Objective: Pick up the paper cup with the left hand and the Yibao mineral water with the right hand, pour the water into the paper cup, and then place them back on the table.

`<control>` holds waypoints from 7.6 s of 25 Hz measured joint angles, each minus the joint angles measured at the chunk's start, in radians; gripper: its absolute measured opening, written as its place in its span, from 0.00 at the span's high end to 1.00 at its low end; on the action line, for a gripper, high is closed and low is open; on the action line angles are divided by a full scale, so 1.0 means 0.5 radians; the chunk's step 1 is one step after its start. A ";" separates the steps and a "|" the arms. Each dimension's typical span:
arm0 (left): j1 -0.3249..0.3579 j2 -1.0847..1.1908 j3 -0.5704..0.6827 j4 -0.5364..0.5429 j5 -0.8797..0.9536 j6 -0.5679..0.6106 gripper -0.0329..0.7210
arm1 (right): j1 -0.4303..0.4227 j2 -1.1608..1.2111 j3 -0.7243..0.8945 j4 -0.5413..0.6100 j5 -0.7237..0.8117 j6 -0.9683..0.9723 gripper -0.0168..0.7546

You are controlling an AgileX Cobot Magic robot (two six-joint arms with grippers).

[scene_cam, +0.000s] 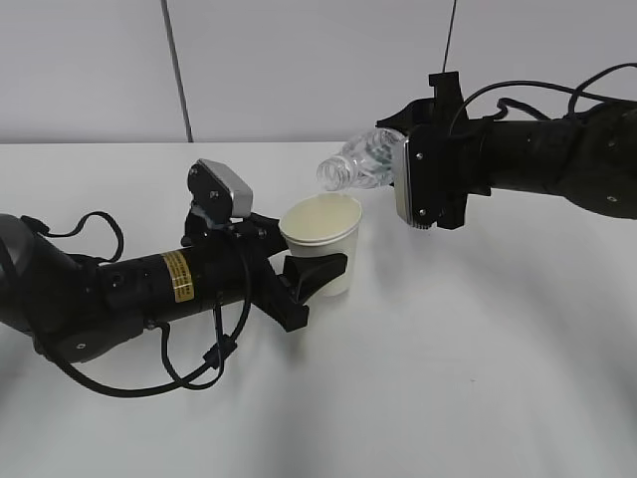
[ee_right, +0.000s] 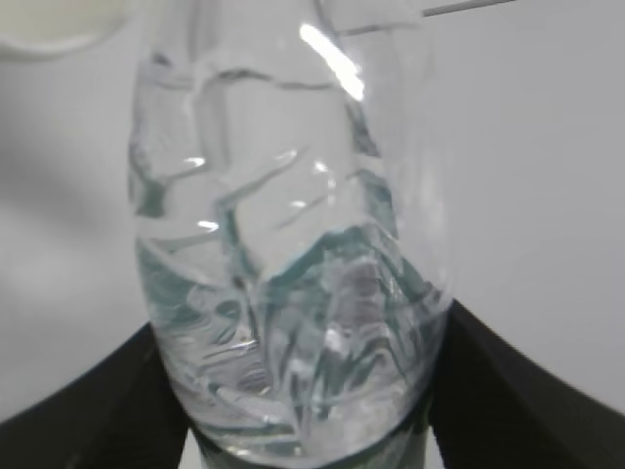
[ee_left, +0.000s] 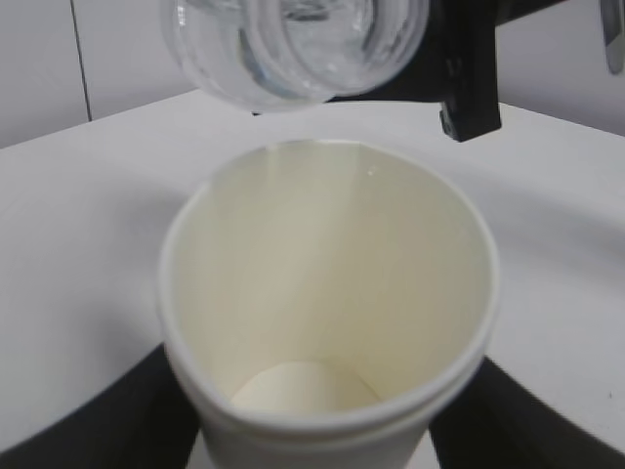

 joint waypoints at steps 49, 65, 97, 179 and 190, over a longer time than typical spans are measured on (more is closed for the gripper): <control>0.000 0.000 0.000 0.087 0.002 0.000 0.39 | 0.000 0.000 0.000 0.126 -0.009 -0.344 0.34; 0.000 0.000 0.000 0.089 0.002 0.000 0.39 | 0.000 0.000 0.000 0.161 -0.016 -0.444 0.34; 0.000 0.000 0.000 0.091 0.016 0.000 0.39 | 0.000 0.000 0.000 0.216 -0.016 -0.522 0.34; 0.466 0.000 0.000 -0.070 0.076 0.019 0.39 | -0.004 0.000 0.000 0.494 0.075 2.214 0.34; 0.610 0.000 0.000 -0.108 0.137 0.109 0.39 | -0.004 0.000 0.086 0.497 0.047 2.258 0.34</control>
